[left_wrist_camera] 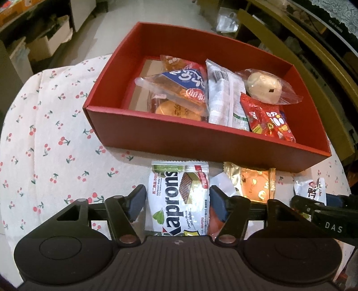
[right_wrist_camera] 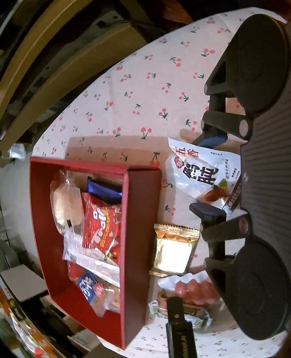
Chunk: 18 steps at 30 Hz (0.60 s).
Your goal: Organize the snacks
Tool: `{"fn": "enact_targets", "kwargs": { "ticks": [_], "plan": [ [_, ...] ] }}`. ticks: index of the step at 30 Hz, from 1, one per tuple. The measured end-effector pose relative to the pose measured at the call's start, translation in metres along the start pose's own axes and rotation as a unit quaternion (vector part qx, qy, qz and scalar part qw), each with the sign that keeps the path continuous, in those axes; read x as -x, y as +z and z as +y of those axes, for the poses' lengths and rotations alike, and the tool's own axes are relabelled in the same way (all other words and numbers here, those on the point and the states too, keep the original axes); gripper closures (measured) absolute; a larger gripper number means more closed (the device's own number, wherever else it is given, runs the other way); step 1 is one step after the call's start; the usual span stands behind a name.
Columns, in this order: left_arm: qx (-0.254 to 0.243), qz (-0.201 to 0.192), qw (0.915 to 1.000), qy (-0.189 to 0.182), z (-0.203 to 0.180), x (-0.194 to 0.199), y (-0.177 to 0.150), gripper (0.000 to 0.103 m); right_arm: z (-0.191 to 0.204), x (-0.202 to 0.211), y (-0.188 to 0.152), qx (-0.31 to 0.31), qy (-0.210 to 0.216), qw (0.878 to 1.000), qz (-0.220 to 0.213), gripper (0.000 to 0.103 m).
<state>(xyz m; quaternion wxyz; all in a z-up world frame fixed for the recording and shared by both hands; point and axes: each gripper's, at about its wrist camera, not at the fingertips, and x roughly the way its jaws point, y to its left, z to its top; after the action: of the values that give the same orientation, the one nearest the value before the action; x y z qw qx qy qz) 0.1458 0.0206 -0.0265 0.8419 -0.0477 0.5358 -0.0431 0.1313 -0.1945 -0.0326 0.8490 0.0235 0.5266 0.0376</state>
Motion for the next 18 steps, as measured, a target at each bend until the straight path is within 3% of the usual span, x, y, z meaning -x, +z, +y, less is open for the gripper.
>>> {"fn": "enact_targets", "kwargs": {
  "ticks": [2,10,13,18],
  "plan": [
    [-0.003,-0.001,1.0000,0.000,0.000,0.002,0.000,0.037,-0.002,0.003,0.001,0.002,-0.003,1.000,-0.004,0.058],
    [-0.017,-0.015,0.9997,0.000,-0.004,0.009,-0.001,0.038,-0.017,0.003,0.003,-0.035,0.025,0.999,0.006,0.058],
    [-0.018,-0.019,0.9997,-0.003,-0.004,0.012,-0.001,0.038,-0.021,0.005,0.006,-0.053,0.022,0.998,0.000,0.053],
    [-0.019,-0.018,0.9996,-0.004,-0.005,0.011,-0.001,0.038,-0.013,0.008,0.006,-0.057,0.014,0.998,-0.001,0.036]
  ]
}}
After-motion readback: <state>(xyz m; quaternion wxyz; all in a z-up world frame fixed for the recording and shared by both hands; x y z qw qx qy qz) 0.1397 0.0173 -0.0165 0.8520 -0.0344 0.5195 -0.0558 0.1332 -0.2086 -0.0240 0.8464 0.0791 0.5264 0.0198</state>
